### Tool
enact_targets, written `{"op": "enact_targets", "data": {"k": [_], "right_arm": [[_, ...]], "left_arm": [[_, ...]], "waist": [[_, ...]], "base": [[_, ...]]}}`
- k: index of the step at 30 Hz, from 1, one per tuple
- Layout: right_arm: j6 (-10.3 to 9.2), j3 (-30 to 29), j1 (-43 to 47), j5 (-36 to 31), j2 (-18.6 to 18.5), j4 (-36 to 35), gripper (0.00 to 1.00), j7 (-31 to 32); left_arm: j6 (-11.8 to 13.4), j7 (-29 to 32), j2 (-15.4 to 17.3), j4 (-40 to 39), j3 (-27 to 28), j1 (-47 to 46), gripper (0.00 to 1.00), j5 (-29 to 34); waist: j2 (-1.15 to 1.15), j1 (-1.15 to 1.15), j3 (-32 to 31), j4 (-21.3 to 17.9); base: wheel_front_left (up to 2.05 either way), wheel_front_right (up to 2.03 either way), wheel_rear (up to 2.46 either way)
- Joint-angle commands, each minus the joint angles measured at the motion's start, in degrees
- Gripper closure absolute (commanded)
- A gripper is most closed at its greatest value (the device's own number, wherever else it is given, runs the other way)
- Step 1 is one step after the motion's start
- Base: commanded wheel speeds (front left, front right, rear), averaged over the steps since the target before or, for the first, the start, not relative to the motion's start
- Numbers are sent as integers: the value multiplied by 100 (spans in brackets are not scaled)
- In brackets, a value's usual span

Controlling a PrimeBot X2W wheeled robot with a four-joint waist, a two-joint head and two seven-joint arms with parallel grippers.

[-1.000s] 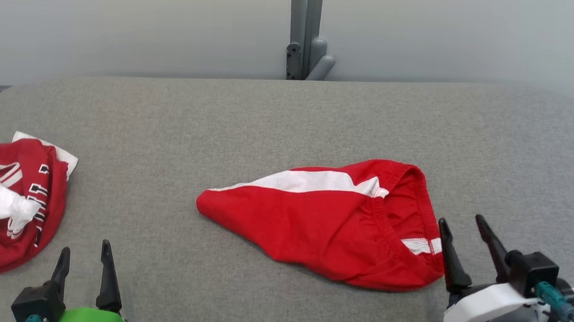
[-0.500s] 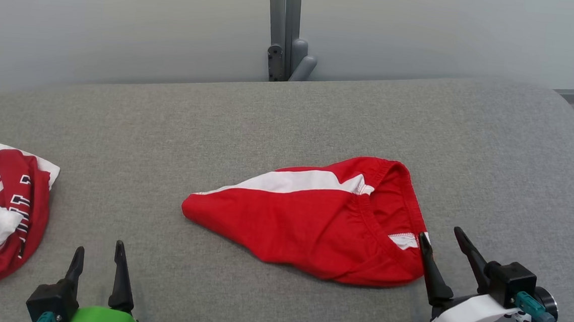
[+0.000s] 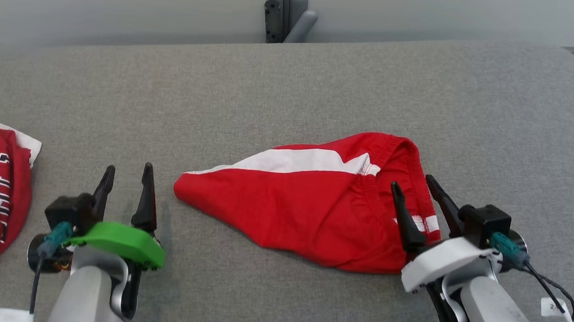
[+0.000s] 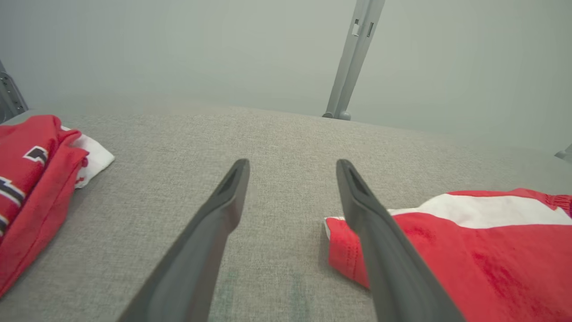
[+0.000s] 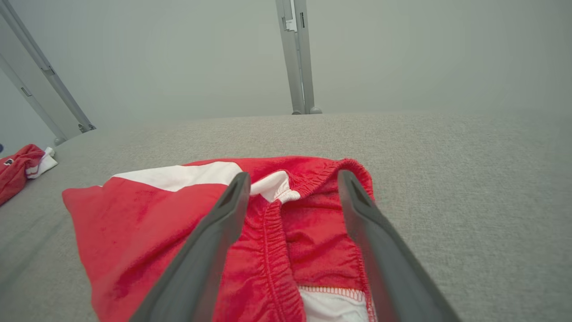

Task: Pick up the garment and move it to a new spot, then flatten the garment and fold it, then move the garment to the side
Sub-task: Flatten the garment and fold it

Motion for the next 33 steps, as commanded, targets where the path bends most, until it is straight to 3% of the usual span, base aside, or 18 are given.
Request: {"op": "enact_targets", "data": {"k": [1,7,12,21,29,30,31,33], "right_arm": [[-6,24,-115,11,1,35,0,0],[-6,173,-555,40,113,359,0,0],[-6,229,-688,78,174,516,0,-1],[-6,224,-671,43,239,673,0,-1],[-6,227,-692,-12,258,702,0,-1],[-6,233,-702,-9,259,706,0,-1],[-6,233,-702,-9,259,706,0,-1],[-6,235,-719,-3,259,712,0,-1]], "left_arm": [[-27,-1,25,129,-34,-164,0,-81],[-73,291,20,1270,-633,-1214,0,-980],[-75,860,122,1649,-1142,-1668,0,-1997],[-77,1434,350,2058,-1974,-1876,0,-2681],[-78,1521,471,2094,-2453,-1920,0,-3118],[-78,1538,481,2081,-2530,-1918,7,-3168],[-78,1538,481,2081,-2530,-1918,7,-3168],[-78,1475,501,2039,-2646,-1921,21,-3268]], "waist": [[15,0,294,66],[15,0,556,112],[15,0,639,104],[15,0,670,72],[15,0,692,56],[15,0,693,56],[15,0,693,56],[15,0,696,63]], "base": [[0,0,0],[0,0,0],[0,0,0],[0,0,0],[0,0,0],[0,0,0],[0,0,0],[0,0,0]]}}
